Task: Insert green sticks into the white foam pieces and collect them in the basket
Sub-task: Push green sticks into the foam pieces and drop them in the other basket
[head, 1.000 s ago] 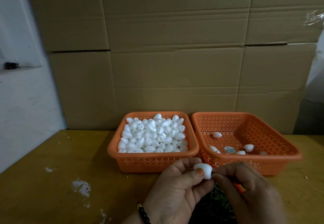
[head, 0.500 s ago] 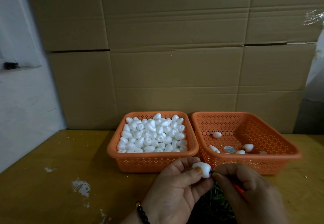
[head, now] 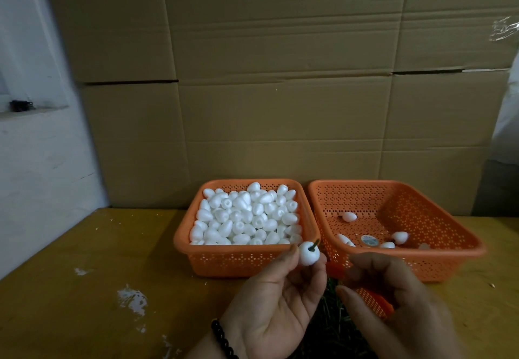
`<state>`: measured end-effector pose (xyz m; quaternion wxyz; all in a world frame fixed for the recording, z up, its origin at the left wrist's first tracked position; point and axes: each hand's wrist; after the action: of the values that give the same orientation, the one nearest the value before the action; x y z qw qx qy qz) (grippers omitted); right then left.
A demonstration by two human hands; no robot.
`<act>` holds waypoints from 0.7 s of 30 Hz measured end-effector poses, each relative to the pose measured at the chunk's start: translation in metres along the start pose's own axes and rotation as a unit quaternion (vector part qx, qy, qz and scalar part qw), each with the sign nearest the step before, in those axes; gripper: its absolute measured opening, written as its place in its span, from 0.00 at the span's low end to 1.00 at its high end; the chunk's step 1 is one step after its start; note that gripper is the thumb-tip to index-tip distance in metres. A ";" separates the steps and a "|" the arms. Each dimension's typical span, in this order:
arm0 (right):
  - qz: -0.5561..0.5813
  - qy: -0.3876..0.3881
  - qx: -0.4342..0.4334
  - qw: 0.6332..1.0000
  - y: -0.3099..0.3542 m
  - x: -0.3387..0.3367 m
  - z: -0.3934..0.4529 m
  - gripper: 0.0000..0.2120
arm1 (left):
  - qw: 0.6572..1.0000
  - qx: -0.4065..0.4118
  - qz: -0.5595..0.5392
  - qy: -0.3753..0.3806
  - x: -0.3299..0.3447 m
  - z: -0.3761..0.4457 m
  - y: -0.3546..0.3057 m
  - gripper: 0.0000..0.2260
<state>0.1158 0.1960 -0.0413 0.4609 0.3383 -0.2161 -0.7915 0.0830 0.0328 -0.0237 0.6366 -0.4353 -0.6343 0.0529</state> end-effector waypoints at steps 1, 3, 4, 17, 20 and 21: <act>0.001 0.001 -0.001 1.000 -0.001 0.000 -0.001 0.33 | 1.000 -0.007 -0.015 0.002 0.000 0.000 -0.001 0.16; 0.004 0.001 -0.007 1.000 -0.003 0.000 -0.001 0.33 | 0.999 -0.015 -0.046 0.006 0.000 0.001 -0.002 0.17; 0.001 0.003 -0.010 1.000 -0.003 0.000 -0.001 0.31 | 0.998 -0.017 -0.060 0.009 -0.001 0.001 -0.002 0.17; -0.017 0.024 -0.032 0.999 -0.006 0.005 -0.002 0.31 | 0.986 -0.009 -0.161 0.030 -0.002 0.000 -0.004 0.19; -0.013 0.028 -0.033 0.999 -0.009 0.004 -0.003 0.29 | 0.987 -0.004 -0.158 0.029 -0.002 0.001 -0.004 0.18; -0.012 0.027 -0.034 0.999 -0.010 0.004 -0.003 0.28 | 0.988 -0.003 -0.153 0.027 -0.003 0.001 -0.004 0.18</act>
<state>0.1103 0.1968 -0.0511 0.4688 0.3464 -0.1723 -0.7941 0.0797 0.0294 -0.0238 0.6531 -0.3358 -0.6762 -0.0589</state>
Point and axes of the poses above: each hand's wrist, its own z-axis towards the middle knuckle, its own x-axis out of the palm, y = z × x, and after that the axes turned 12 degrees about z, right-handed
